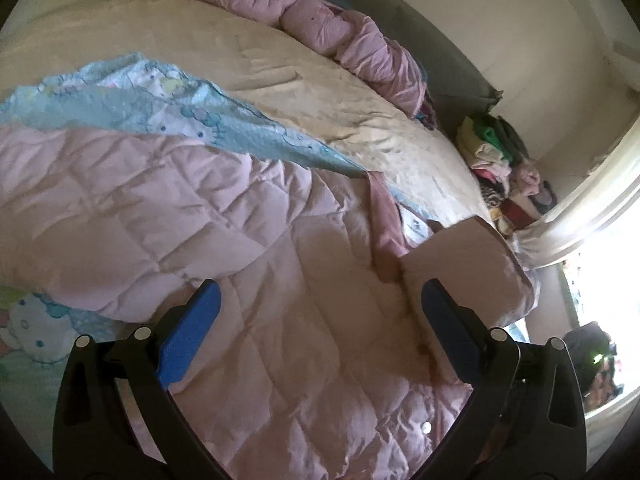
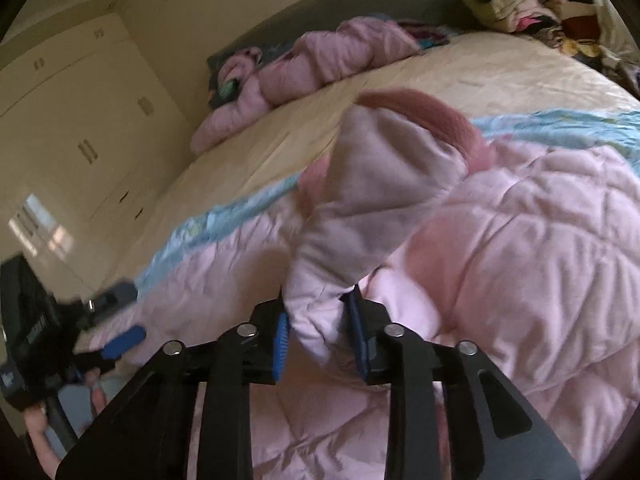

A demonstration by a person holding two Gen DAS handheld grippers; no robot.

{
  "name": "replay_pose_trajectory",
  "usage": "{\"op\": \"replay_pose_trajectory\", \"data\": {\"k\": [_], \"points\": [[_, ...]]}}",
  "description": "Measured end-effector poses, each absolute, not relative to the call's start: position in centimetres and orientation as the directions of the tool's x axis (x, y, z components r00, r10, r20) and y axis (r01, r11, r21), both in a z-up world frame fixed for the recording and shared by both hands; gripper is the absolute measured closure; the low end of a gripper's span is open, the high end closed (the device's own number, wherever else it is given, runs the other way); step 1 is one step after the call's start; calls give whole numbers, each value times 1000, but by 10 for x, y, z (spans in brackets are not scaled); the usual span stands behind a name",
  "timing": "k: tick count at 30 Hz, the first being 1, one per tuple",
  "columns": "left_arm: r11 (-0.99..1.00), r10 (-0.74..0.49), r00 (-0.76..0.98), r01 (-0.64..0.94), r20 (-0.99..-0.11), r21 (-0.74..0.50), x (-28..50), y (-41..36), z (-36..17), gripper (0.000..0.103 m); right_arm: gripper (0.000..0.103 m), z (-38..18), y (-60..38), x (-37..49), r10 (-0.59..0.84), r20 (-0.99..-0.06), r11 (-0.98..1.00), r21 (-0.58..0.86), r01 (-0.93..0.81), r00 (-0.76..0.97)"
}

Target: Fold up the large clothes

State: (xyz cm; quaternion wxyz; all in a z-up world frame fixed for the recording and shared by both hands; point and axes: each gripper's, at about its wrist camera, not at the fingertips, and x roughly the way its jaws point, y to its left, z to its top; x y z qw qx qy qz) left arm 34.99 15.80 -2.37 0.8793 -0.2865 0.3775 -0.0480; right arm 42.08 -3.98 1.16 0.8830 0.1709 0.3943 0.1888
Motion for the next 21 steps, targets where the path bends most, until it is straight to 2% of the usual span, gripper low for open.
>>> {"op": "replay_pose_trajectory", "data": {"k": [8, 10, 13, 21], "points": [[773, -397, 695, -100, -600, -627, 353, 161, -29, 9, 52, -6, -2, 410, 508, -687, 862, 406, -305, 520], [761, -413, 687, -99, -597, -641, 354, 162, -33, 9, 39, -7, 3, 407, 523, -694, 852, 407, -329, 495], [741, -440, 670, -106, -598, -664, 359, 163, -41, 9, 27, -2, 6, 400, 556, -678, 831, 426, -359, 482], [747, -473, 616, -99, -630, -658, 368, 145, -65, 9, 27, 13, -27, 380, 607, -632, 793, 516, -324, 481]]}}
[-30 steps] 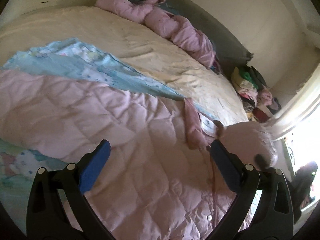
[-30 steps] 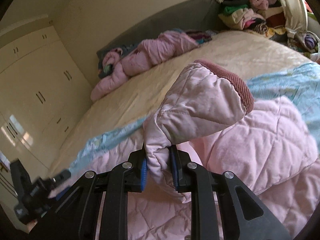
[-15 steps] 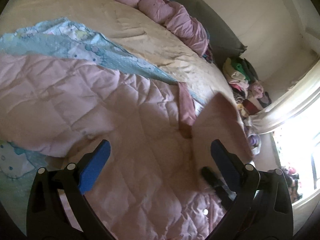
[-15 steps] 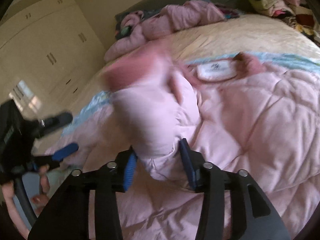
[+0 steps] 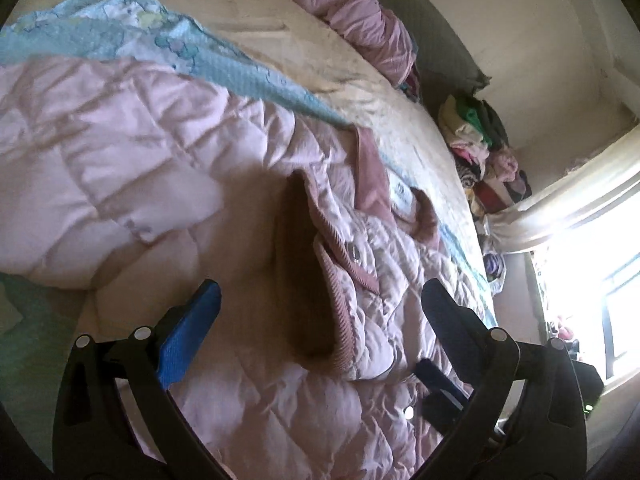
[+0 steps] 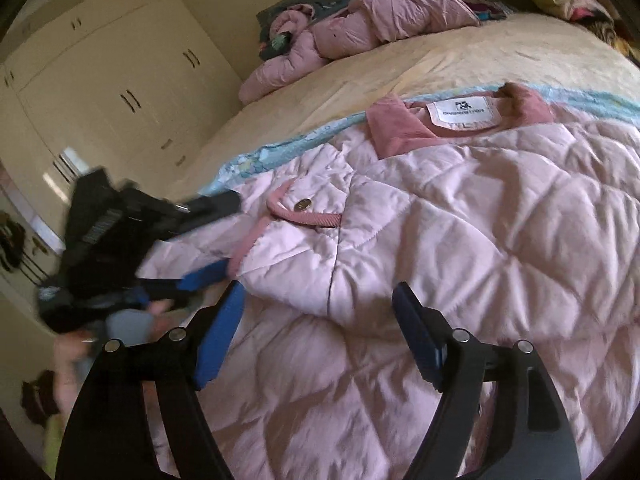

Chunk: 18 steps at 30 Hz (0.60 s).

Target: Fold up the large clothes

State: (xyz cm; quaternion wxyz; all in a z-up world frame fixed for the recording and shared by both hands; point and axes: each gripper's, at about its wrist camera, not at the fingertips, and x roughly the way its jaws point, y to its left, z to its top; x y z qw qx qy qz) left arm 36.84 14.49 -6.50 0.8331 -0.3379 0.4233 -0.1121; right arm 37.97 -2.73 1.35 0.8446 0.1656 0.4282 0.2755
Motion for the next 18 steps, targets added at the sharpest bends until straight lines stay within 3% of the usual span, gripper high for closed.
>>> {"op": "replay_pose_trajectory", "data": {"k": [8, 9, 10, 13, 14, 18], "points": [[842, -387, 620, -64, -683, -535, 368, 119, -76, 12, 27, 29, -63, 341, 557, -644, 830, 425, -360, 525], [852, -387, 619, -44, -684, -522, 368, 113, -76, 26, 27, 29, -69, 337, 548, -647, 836, 417, -357, 529], [859, -391, 614, -24, -685, -511, 368, 107, -76, 49, 27, 29, -74, 333, 541, -651, 841, 414, -348, 533], [904, -331, 605, -18, -725, -428, 370, 96, -76, 77, 27, 27, -91, 325, 530, -659, 848, 420, -323, 534], [914, -313, 602, -20, -735, -405, 370, 95, -77, 83, 27, 28, -97, 321, 516, -665, 856, 413, -310, 540], [903, -312, 643, -29, -699, -430, 364, 110, -61, 89, 27, 31, -123, 320, 448, -676, 892, 383, -241, 585]]}}
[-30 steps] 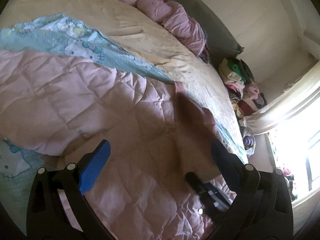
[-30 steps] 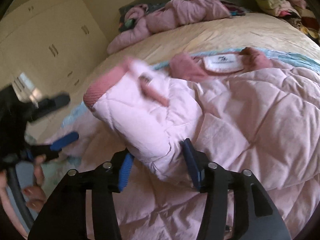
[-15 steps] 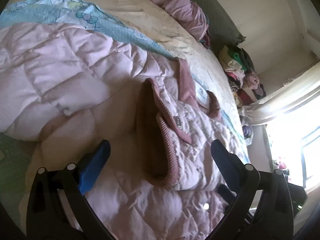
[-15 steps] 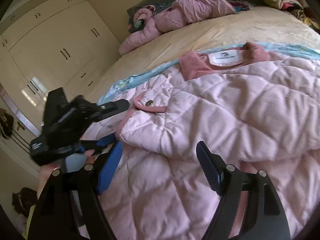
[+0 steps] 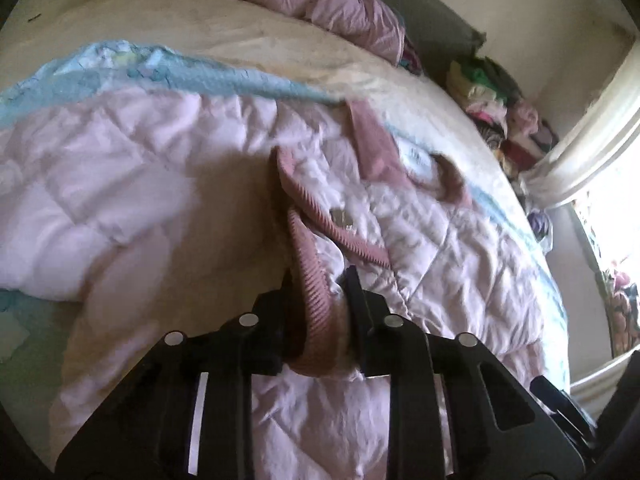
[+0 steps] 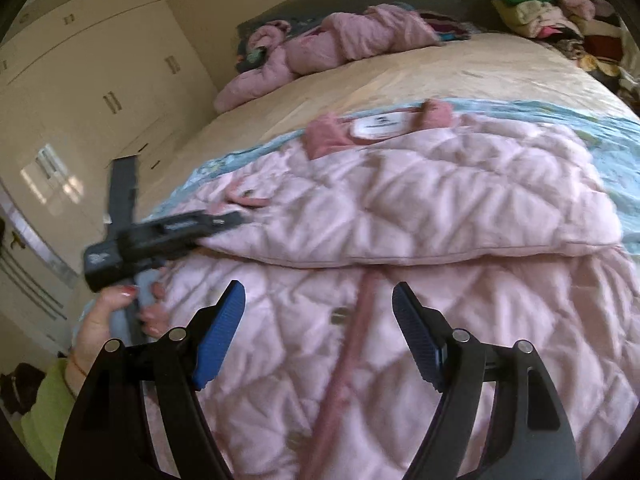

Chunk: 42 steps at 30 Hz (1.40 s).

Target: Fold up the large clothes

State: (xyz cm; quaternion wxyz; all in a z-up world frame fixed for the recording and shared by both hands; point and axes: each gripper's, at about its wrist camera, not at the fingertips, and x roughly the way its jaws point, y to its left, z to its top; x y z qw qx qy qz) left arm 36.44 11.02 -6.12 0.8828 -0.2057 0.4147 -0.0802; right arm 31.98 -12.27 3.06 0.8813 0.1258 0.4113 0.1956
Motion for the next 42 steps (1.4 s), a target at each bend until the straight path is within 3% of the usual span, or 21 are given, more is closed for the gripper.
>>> {"op": "replay_pose_trajectory", "data": {"k": [5, 13, 17, 21, 25, 26, 28, 32, 34, 36, 42], "points": [[941, -239, 718, 5, -654, -339, 350, 114, -20, 90, 27, 35, -162, 336, 331, -673, 926, 368, -89, 662], [969, -135, 667, -66, -733, -238, 358, 124, -51, 91, 27, 46, -190, 381, 177, -694, 964, 266, 21, 698], [977, -47, 638, -131, -768, -168, 359, 139, -65, 99, 27, 35, -189, 412, 162, -723, 974, 227, 10, 671], [960, -77, 622, -165, -779, -226, 360, 158, -68, 99, 28, 14, -192, 436, 143, -772, 972, 226, 57, 619], [957, -102, 683, -131, -723, -258, 350, 155, -37, 97, 28, -12, -193, 449, 129, -823, 971, 217, 97, 553], [956, -128, 690, -105, -712, -273, 349, 150, -31, 95, 28, -19, -192, 451, 123, -832, 973, 207, 97, 541], [969, -144, 699, -43, -700, -242, 345, 128, -22, 78, 27, -27, -189, 452, 111, -839, 977, 189, 94, 532], [967, -230, 657, 70, -718, -245, 351, 79, -32, 72, 24, -36, -188, 455, 114, -850, 979, 183, 86, 514], [974, -219, 628, 91, -747, -209, 357, 63, -46, 62, 24, -40, -190, 455, 127, -852, 977, 197, 87, 508], [983, -181, 588, 87, -789, -161, 360, 50, -69, 60, 23, -43, -192, 456, 140, -850, 973, 213, 88, 508], [978, -206, 570, 90, -796, -189, 364, 58, -87, 58, 23, -48, -183, 456, 89, -854, 987, 147, 73, 512]]}}
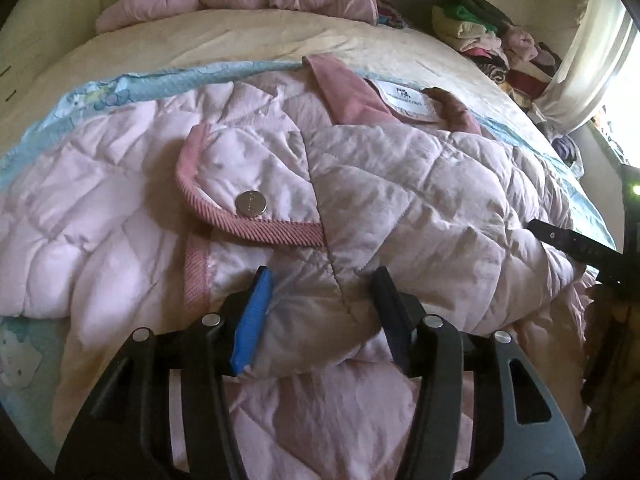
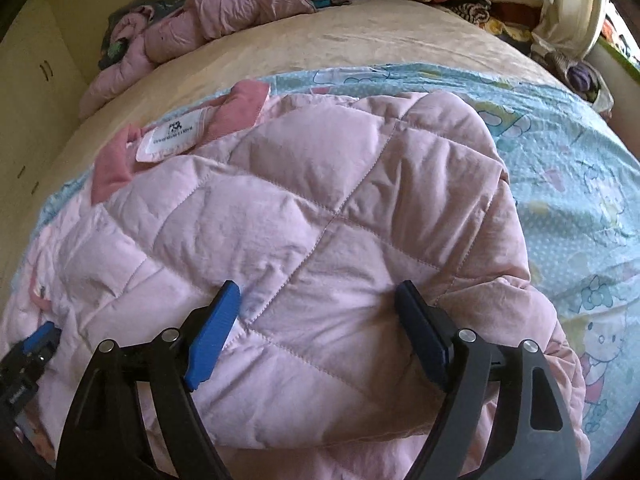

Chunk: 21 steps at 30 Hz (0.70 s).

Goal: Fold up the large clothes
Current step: 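Move the left gripper to the cuff of the other sleeve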

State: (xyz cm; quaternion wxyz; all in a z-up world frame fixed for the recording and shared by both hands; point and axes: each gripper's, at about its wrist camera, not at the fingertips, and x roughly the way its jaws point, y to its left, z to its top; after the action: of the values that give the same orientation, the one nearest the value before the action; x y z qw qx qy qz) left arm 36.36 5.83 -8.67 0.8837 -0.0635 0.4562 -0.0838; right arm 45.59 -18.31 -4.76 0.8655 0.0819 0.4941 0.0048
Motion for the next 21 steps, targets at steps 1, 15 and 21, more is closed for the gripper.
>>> {"op": "replay_pose_trajectory", "data": {"k": [1, 15, 21], "points": [[975, -216, 569, 90, -793, -201, 364, 60, -90, 58, 23, -49, -183, 456, 85, -854, 987, 143, 74, 513], [955, -268, 575, 50, -773, -294, 347, 86, -59, 23, 8, -21, -174, 433, 154, -814, 969, 236, 78, 560], [979, -137, 623, -34, -770, -202, 334, 108, -38, 9, 8, 2, -142, 412, 231, -780, 962, 274, -14, 582]]}}
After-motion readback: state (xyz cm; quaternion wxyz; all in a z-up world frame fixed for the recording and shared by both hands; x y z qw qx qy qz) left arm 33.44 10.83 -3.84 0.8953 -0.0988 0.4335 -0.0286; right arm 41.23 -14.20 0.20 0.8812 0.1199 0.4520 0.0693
